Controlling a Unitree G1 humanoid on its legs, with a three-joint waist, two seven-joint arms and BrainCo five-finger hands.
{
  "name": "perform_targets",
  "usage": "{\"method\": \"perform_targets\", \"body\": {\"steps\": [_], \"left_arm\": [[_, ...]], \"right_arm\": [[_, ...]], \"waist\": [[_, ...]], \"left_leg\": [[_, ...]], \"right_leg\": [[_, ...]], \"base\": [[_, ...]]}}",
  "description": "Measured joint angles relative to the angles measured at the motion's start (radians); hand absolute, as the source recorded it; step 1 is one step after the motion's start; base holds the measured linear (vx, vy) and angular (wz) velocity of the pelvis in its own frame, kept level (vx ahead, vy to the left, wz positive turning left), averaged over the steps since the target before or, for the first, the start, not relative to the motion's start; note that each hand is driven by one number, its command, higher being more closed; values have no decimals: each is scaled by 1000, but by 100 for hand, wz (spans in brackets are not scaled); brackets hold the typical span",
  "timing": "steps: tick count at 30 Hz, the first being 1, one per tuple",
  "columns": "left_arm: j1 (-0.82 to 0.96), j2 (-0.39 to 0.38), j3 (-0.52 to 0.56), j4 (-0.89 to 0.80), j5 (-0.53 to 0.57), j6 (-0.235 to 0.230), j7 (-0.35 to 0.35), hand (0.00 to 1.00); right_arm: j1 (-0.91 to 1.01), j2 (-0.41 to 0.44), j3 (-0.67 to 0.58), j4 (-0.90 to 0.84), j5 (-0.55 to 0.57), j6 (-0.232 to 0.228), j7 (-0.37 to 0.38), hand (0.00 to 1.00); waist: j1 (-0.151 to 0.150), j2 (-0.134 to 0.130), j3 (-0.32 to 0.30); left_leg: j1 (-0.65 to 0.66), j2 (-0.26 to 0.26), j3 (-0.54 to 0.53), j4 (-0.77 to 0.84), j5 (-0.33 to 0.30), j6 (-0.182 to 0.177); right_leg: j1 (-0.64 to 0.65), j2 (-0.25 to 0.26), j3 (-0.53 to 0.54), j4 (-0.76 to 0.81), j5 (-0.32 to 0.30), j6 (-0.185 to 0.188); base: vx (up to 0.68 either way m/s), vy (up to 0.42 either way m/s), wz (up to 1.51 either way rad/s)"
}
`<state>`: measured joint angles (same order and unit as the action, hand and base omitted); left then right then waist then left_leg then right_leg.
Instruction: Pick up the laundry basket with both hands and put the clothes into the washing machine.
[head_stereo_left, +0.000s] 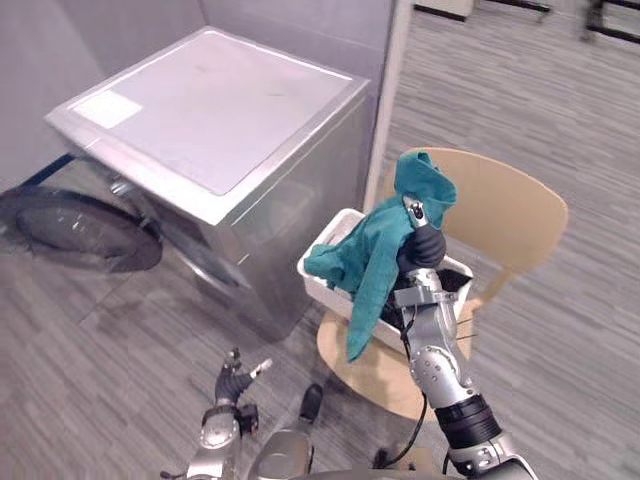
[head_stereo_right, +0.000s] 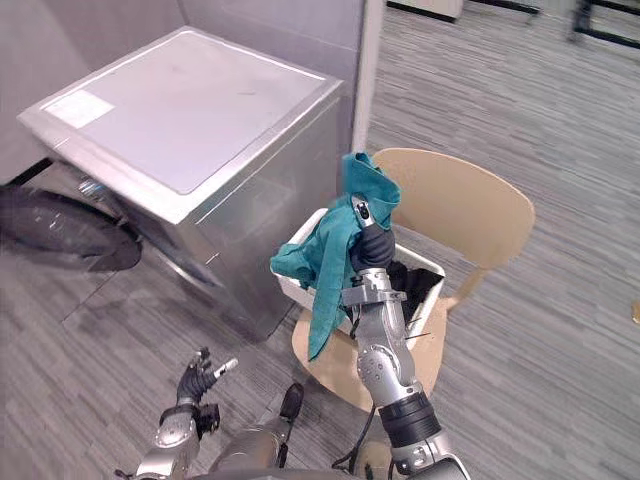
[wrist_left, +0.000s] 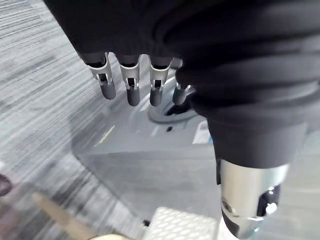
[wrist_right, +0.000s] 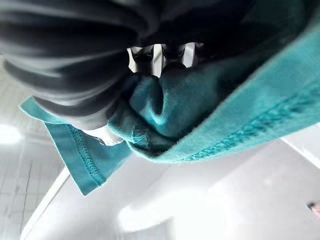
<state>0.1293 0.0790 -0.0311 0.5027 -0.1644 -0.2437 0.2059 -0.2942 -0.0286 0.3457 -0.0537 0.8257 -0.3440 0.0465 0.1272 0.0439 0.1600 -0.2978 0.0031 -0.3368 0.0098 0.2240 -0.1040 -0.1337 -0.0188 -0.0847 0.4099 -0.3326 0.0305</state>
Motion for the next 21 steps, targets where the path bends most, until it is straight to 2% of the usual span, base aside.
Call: {"method": "perform_targets", "body": {"steps": [2,3,4,5,8,9,10,11,12,13,14,15,16,17,18,19,21], "left_arm": [[25,-19,-15,-94,-2,1,14,0],[39,-29,-40,-157,-4,0,18,0],[33,-28,-56,-178,-4,-1,19,0],[5,-30,-88,-227,-3,-5,18,0],[12,-32,-94,-321,1,-26,18,0],[6,-30,-92,-365,2,-38,20,0],[1,-30,-93,-388,4,-46,21,0],[-10,-28,-99,-420,22,-66,28,0],[-28,-24,-125,-424,37,-78,38,0],[-38,-26,-140,-424,46,-79,40,0],[-63,-27,-176,-424,75,-77,41,0],[-78,-26,-196,-425,96,-77,42,0],[-110,-22,-222,-424,140,-76,47,0],[-131,-11,-244,-425,177,-74,59,0],[-137,-4,-251,-425,189,-74,61,0],[-161,17,-279,-423,246,-67,67,0],[-175,39,-292,-421,272,-65,72,0]], "right_arm": [[-7,-9,15,-24,-14,0,-5,100],[-10,-27,17,-56,-36,-1,-24,100],[-15,-38,12,-68,-48,-3,-27,100],[-60,-57,2,-70,-69,-5,-37,100],[-95,-58,16,-93,-122,-4,-46,100],[-96,-62,23,-93,-143,-4,-43,100],[-96,-63,27,-93,-151,-3,-44,100],[-96,-61,32,-90,-171,0,-44,100],[-95,-63,38,-90,-183,1,-43,100],[-96,-65,39,-90,-190,1,-43,100],[-96,-69,38,-90,-204,1,-43,100],[-96,-71,37,-88,-211,2,-43,100],[-96,-67,39,-80,-214,7,-42,100],[-96,-60,55,-72,-214,16,-42,100],[-98,-55,63,-67,-215,21,-42,100],[-112,-45,118,-56,-215,30,-26,100],[-132,-34,158,-35,-215,41,-17,100]], "waist": [[-5,14,0],[-8,25,0],[-10,25,0],[-22,0,11],[-37,0,11],[-44,13,3],[-48,16,1],[-59,17,0],[-61,24,-6],[-62,31,-14],[-66,50,-32],[-70,58,-39],[-70,51,-44],[-59,38,-52],[-58,30,-58],[-59,19,-68],[-59,13,-82]], "left_leg": [[-21,19,-56,-20,9,-6],[-17,49,-1,-77,-27,44],[-16,62,61,-102,-83,115],[-50,60,233,-48,-151,166],[-27,58,347,222,-141,151],[10,82,358,291,-212,103],[25,96,366,316,-250,91],[70,110,369,316,-284,77],[122,120,383,248,-288,62],[150,121,390,190,-276,56],[195,124,383,70,-243,10],[213,126,374,27,-235,1],[224,118,361,-13,-207,-4],[227,106,357,-14,-203,-1],[227,99,353,-13,-201,2],[239,83,339,-12,-199,6],[243,77,337,-12,-197,8]], "right_leg": [[-15,27,-62,24,2,-17],[-7,39,-115,8,20,-45],[-2,37,-145,-22,40,-54],[15,-11,-206,-102,86,-73],[23,-61,-257,-119,113,-76],[23,-64,-279,-122,120,-78],[22,-65,-292,-127,123,-79],[23,-70,-309,-134,132,-78],[26,-72,-324,-149,147,-70],[26,-69,-331,-161,157,-64],[26,-65,-358,-179,171,-51],[26,-64,-374,-182,175,-44],[32,-72,-386,-190,189,-32],[44,-78,-387,-208,202,-22],[50,-83,-386,-217,204,-19],[82,-89,-386,-247,217,-1],[96,-89,-383,-266,227,4]], "base": [[-175,-232,94],[-216,-269,119],[-220,-152,156],[-168,-95,125],[-138,-81,88],[-130,-11,48],[-164,43,53],[-118,84,46],[-97,92,43],[-56,101,46],[-39,106,48],[-41,152,65],[-48,169,50],[-42,163,37],[-45,178,30],[-40,152,24],[-38,98,14]]}}
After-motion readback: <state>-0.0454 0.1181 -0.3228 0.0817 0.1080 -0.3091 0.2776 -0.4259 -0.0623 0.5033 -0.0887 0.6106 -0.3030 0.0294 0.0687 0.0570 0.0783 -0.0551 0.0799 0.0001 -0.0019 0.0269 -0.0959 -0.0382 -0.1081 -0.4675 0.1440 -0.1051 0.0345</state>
